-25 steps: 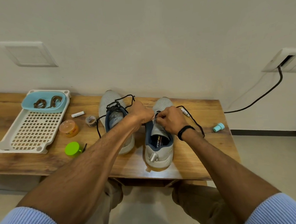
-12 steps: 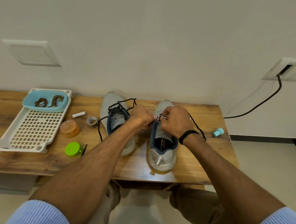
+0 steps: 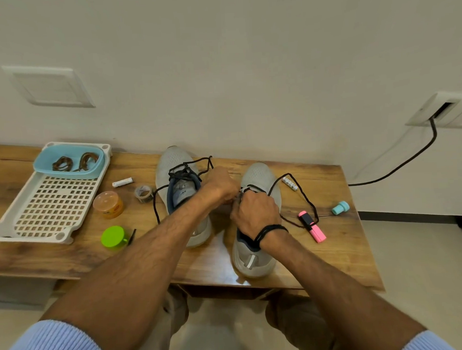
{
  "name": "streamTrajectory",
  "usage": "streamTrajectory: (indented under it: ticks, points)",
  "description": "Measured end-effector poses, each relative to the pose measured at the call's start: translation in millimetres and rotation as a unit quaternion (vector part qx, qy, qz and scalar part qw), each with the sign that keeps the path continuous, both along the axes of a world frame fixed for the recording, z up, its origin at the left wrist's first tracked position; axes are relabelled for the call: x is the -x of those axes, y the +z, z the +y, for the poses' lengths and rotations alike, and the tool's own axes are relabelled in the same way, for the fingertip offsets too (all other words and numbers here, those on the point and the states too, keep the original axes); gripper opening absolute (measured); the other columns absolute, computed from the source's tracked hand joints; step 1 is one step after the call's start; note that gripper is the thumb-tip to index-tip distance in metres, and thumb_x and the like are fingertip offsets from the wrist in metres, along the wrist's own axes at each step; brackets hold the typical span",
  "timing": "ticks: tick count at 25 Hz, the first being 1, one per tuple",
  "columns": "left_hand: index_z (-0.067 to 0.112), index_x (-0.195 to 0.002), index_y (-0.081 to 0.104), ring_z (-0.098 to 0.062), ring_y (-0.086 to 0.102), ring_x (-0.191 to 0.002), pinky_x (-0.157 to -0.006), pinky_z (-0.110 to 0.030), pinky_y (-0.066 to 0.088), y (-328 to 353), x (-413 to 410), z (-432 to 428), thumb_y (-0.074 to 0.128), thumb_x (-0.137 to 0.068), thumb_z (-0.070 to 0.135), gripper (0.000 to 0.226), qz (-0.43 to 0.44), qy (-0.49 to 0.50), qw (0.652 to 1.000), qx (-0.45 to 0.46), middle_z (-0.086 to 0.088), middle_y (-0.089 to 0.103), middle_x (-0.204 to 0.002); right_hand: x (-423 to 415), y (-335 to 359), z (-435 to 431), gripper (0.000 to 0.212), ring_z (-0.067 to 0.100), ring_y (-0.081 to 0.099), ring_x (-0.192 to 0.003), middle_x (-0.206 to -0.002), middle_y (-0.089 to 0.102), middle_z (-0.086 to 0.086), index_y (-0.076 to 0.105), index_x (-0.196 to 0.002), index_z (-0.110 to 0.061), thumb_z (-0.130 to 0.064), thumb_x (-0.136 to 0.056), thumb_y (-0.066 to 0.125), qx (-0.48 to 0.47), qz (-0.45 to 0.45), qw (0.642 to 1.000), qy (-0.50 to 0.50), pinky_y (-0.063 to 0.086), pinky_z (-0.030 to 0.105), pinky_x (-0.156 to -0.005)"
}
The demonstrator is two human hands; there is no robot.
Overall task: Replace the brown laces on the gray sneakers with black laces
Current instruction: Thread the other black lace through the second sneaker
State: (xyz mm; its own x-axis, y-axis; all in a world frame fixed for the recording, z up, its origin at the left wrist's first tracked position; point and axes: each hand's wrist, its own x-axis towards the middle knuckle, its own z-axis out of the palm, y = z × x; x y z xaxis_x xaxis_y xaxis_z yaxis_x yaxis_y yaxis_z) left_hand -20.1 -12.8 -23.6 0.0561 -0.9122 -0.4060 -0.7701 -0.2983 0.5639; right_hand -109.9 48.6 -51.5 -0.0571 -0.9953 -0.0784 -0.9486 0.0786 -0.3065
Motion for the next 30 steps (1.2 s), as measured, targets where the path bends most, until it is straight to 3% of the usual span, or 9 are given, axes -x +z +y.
streamTrajectory:
  ticks: [3,6,9,11,13,16,22,27,30]
  points:
    - [0.005,-0.086,0.064,-0.030,0.068,-0.096,-0.069,-0.034,0.051,6.6,-18.9,-13.8,0.058,-0.092,0.014,0.012,-0.034,0.103,0.987,0.120,-0.010,0.065,-0.085,5.1,-3.0,0.0,0.030,0.033,0.064,-0.089,-0.094,0.068,0.014,0.060,-0.086,-0.009,-0.029,-0.099,0.041,0.008,-0.014,1.000,-0.026,0.036,0.030,-0.065]
    - [0.006,-0.078,0.067,-0.020,0.072,-0.081,-0.072,-0.029,0.057,26.1,-29.1,-20.7,0.051,-0.094,0.008,0.022,0.229,0.256,0.896,0.282,0.002,0.069,-0.078,8.5,-2.0,-3.5,0.029,0.031,0.065,-0.084,-0.092,0.069,0.014,0.052,-0.077,-0.012,-0.029,-0.098,0.040,0.009,-0.019,0.999,-0.031,0.037,0.029,-0.062]
    - [0.010,-0.081,0.061,-0.016,0.067,-0.061,-0.063,-0.028,0.057,45.2,-27.8,-20.0,0.046,-0.099,0.006,0.024,0.461,0.309,0.792,0.255,-0.003,0.067,-0.078,7.5,-3.0,-4.0,0.028,0.031,0.065,-0.086,-0.093,0.068,0.013,0.052,-0.078,-0.012,-0.029,-0.097,0.042,-0.003,-0.028,0.999,-0.031,0.039,0.029,-0.062]
    - [0.011,-0.091,0.063,-0.014,0.061,-0.061,-0.062,-0.030,0.050,39.1,-25.0,-16.8,0.051,-0.096,0.011,0.014,0.356,0.175,0.901,0.175,-0.004,0.068,-0.086,7.6,-4.1,-3.2,0.030,0.032,0.064,-0.086,-0.092,0.068,0.014,0.051,-0.077,-0.012,-0.031,-0.098,0.041,-0.008,-0.027,0.999,-0.027,0.038,0.029,-0.062]
    - [0.012,-0.100,0.066,-0.018,0.063,-0.080,-0.073,-0.032,0.050,20.6,-15.7,-7.7,0.058,-0.093,0.021,0.014,0.068,-0.062,0.990,0.109,-0.001,0.066,-0.095,8.4,-3.9,-3.3,0.029,0.033,0.064,-0.083,-0.090,0.067,0.014,0.050,-0.076,-0.013,-0.030,-0.098,0.040,-0.003,-0.021,1.000,-0.015,0.037,0.030,-0.060]
    - [0.010,-0.085,0.061,-0.023,0.059,-0.086,-0.071,-0.032,0.047,1.4,2.6,0.5,0.058,-0.095,0.027,0.020,-0.141,-0.227,0.964,0.017,-0.003,0.060,-0.085,8.1,-1.8,-4.3,0.021,0.033,0.063,-0.081,-0.086,0.066,0.012,0.052,-0.079,-0.017,-0.025,-0.097,0.043,-0.003,-0.032,0.999,-0.001,0.038,0.032,-0.060]
    - [0.011,-0.064,0.059,-0.024,0.054,-0.064,-0.057,-0.032,0.040,24.9,-1.1,-5.8,0.048,-0.096,0.023,0.036,0.010,0.038,0.972,0.233,-0.002,0.057,-0.062,13.9,-2.5,-8.1,0.036,0.033,0.064,-0.083,-0.090,0.068,0.015,0.053,-0.078,-0.011,-0.033,-0.101,0.037,0.023,-0.020,0.999,-0.037,0.033,0.030,-0.061]
    - [0.010,-0.069,0.060,-0.019,0.050,-0.067,-0.064,-0.031,0.038,52.9,-24.6,-16.2,0.041,-0.098,0.021,0.036,0.300,0.404,0.789,0.351,-0.004,0.057,-0.068,13.0,0.2,-4.4,0.035,0.030,0.064,-0.081,-0.090,0.068,0.013,0.058,-0.082,-0.009,-0.034,-0.099,0.040,0.017,-0.014,0.999,-0.028,0.036,0.029,-0.061]
    - [0.011,-0.063,0.050,-0.019,0.040,-0.058,-0.060,-0.034,0.035,44.0,-20.6,-9.6,0.047,-0.089,0.020,0.027,0.155,0.263,0.904,0.299,-0.003,0.043,-0.061,10.9,0.4,-2.1,0.031,0.027,0.057,-0.072,-0.086,0.067,0.012,0.052,-0.076,-0.011,-0.031,-0.098,0.042,-0.002,-0.010,0.999,-0.030,0.035,0.028,-0.060]
